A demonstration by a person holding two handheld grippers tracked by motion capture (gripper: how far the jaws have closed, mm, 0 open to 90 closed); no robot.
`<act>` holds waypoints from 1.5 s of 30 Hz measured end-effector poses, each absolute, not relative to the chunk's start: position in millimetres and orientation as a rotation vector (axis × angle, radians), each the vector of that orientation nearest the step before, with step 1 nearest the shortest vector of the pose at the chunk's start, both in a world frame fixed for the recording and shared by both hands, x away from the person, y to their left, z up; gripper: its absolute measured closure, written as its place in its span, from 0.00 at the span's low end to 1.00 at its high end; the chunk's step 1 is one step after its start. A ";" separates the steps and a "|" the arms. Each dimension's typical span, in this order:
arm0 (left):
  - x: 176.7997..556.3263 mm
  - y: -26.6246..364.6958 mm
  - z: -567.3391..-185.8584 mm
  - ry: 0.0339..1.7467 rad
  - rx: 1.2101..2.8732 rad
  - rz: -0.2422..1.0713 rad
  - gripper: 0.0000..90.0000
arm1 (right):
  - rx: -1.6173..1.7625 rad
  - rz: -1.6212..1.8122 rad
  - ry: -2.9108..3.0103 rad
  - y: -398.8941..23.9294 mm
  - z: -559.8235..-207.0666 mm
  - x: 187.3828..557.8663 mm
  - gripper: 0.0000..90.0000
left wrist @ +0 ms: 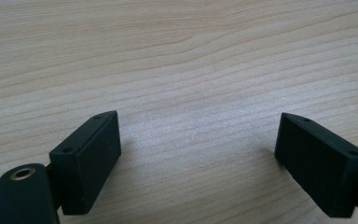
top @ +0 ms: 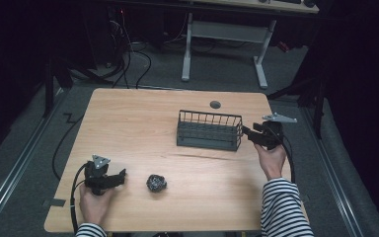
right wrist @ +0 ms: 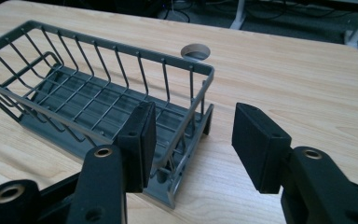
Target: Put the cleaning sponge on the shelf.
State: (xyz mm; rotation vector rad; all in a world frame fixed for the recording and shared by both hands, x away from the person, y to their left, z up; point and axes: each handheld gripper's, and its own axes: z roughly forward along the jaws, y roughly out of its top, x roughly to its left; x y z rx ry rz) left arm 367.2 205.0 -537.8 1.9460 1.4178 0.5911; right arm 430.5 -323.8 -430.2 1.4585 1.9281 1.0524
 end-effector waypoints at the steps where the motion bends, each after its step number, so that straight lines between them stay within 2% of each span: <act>1: 367.2 205.0 -537.8 1.418 1.946 0.591 0.17 | 1.460 1.049 1.936 -322.0 -431.0 433.3 0.56; 15: 367.2 204.9 -537.7 1.418 1.945 0.591 0.17 | 1.528 1.036 1.985 -313.9 -453.4 456.0 0.58; 27: 367.2 204.8 -537.7 1.418 1.945 0.591 0.17 | 1.520 1.046 2.038 -310.6 -454.3 454.3 0.70; 37: 367.2 204.8 -537.7 1.418 1.945 0.591 0.17 | 1.490 0.997 2.088 -303.5 -453.8 446.3 0.70; 45: 367.1 204.7 -537.7 1.418 1.944 0.592 0.17 | 1.434 0.951 2.141 -282.2 -453.8 433.1 0.70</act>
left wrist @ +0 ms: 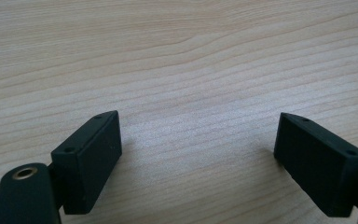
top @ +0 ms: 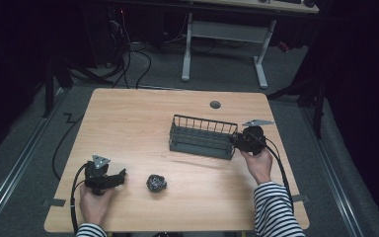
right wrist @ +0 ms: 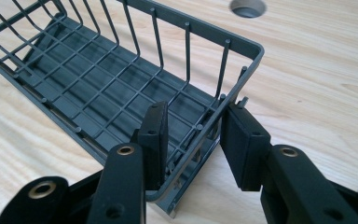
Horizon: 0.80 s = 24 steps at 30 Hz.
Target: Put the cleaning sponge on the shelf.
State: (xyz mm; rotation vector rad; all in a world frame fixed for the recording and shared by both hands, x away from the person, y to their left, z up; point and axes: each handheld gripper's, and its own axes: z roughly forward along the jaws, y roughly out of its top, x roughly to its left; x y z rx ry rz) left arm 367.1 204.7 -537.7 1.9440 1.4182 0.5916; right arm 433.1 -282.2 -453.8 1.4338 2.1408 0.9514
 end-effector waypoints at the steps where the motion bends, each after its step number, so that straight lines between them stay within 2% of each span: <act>1: 367.1 204.8 -537.7 1.418 1.944 0.592 0.17 | 1.426 0.953 2.148 -279.7 -453.8 431.6 0.69; 16: 367.1 204.8 -537.7 1.418 1.945 0.592 0.17 | 1.426 0.986 2.146 -264.1 -455.8 409.7 0.66; 19: 367.0 204.6 -537.7 1.418 1.944 0.593 0.18 | 1.424 0.985 2.156 -263.0 -455.7 408.5 0.63; 20: 366.9 204.6 -537.7 1.416 1.944 0.593 0.18 | 1.415 0.957 2.132 -261.4 -454.9 406.6 0.53; 21: 366.7 204.6 -537.6 1.414 1.947 0.593 0.18 | 1.415 0.957 2.132 -261.4 -454.9 406.6 0.53; 24: 366.3 205.3 -537.4 1.414 1.944 0.592 0.19 | 1.409 0.988 2.097 -262.7 -450.5 402.5 0.44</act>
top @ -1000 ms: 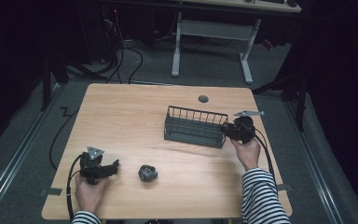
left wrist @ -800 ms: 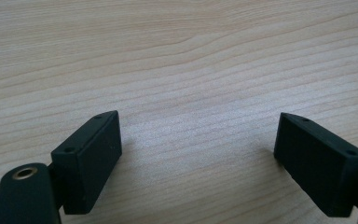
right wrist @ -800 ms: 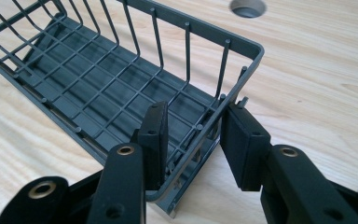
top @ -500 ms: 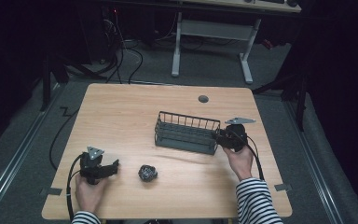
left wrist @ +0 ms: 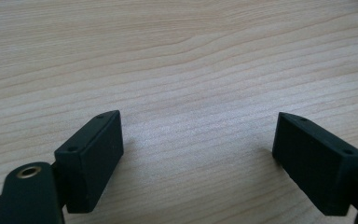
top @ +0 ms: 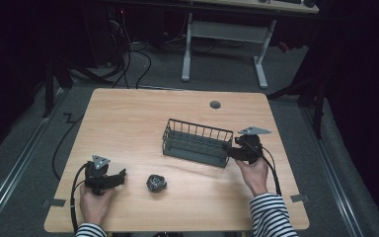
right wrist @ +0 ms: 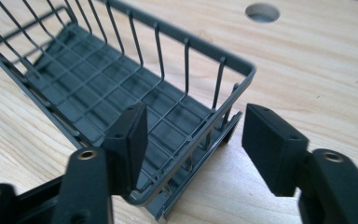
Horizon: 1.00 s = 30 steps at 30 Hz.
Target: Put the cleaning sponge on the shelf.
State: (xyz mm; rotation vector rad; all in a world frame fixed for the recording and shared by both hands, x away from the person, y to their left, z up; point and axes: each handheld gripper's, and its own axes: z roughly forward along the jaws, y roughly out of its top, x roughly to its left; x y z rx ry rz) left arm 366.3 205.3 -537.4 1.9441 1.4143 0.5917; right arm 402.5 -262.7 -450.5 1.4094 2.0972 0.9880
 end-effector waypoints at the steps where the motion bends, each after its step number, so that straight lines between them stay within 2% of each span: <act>1: 366.2 205.7 -537.4 1.416 1.938 0.589 0.20 | 1.405 1.005 2.080 -264.9 -447.5 399.9 0.42; 8: 366.2 206.0 -537.4 1.416 1.936 0.587 0.20 | 1.390 1.082 2.034 -277.1 -440.9 385.9 0.41; 14: 366.2 205.0 -537.3 1.415 1.945 0.595 0.20 | 1.337 1.069 2.017 -284.7 -442.5 362.7 0.44; 19: 365.7 204.5 -537.5 1.412 1.943 0.592 0.20 | 1.364 1.051 1.997 -298.2 -461.6 344.6 0.45; 25: 364.9 205.5 -537.6 1.379 1.965 0.577 0.18 | 1.444 0.988 2.011 -309.9 -498.2 335.0 0.45; 30: 363.9 205.9 -537.5 1.368 1.972 0.571 0.18 | 1.450 0.929 2.021 -313.3 -515.1 332.4 0.44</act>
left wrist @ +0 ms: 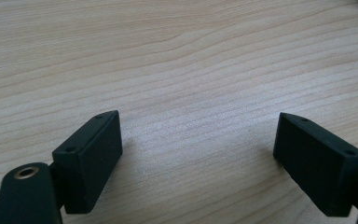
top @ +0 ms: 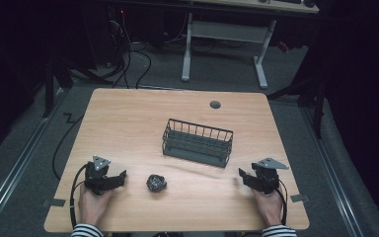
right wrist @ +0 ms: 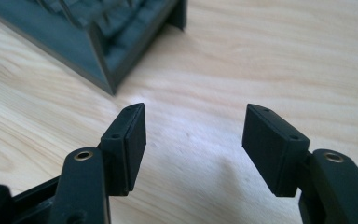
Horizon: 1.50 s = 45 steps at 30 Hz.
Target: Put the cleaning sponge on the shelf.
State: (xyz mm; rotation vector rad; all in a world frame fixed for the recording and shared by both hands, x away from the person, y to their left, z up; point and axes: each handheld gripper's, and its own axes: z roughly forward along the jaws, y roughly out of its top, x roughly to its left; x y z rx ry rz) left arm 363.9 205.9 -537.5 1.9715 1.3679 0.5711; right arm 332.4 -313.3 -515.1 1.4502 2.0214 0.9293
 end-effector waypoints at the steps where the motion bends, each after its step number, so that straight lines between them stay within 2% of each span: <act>1: 363.8 206.2 -537.5 1.366 1.972 0.570 0.18 | 1.450 0.912 2.021 -314.1 -517.7 332.7 0.44; 11: 361.7 205.4 -535.3 1.335 2.004 0.530 0.18 | 1.443 0.828 2.011 -317.7 -530.0 334.0 0.46; 16: 359.4 201.8 -531.3 1.306 2.023 0.492 0.17 | 1.473 0.856 2.028 -320.0 -530.4 337.8 0.41; 28: 347.7 193.5 -508.9 1.215 2.013 0.446 0.16 | 1.469 0.864 2.038 -319.9 -530.6 339.1 0.40; 45: 318.0 173.7 -493.5 1.056 2.062 0.364 0.14 | 1.475 0.861 2.033 -319.6 -530.5 338.7 0.40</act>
